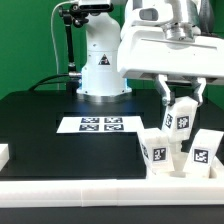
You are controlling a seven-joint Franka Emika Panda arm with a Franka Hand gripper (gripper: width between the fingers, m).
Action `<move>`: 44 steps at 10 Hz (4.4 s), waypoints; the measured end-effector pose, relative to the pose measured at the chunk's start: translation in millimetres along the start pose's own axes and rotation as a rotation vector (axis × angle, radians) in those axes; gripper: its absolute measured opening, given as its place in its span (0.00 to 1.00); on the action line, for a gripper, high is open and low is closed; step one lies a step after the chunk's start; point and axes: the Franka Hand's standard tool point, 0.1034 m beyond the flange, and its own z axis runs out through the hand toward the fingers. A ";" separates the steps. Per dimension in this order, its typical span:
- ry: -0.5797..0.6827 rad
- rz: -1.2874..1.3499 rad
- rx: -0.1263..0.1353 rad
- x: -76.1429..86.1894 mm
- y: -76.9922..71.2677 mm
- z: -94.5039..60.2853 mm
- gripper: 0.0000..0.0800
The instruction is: Assemble stool
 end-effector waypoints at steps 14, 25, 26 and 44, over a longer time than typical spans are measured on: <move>-0.025 0.005 -0.002 -18.3 -10.0 11.6 0.41; -0.073 0.000 0.018 -2.8 -4.9 -4.2 0.81; -0.079 0.005 0.021 1.1 -3.8 -8.3 0.81; -0.551 -0.300 0.151 -13.3 -11.7 -3.7 0.81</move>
Offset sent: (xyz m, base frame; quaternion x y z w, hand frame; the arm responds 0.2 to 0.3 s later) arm -0.0036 0.0131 0.0009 -0.0056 0.0027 0.0161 0.9999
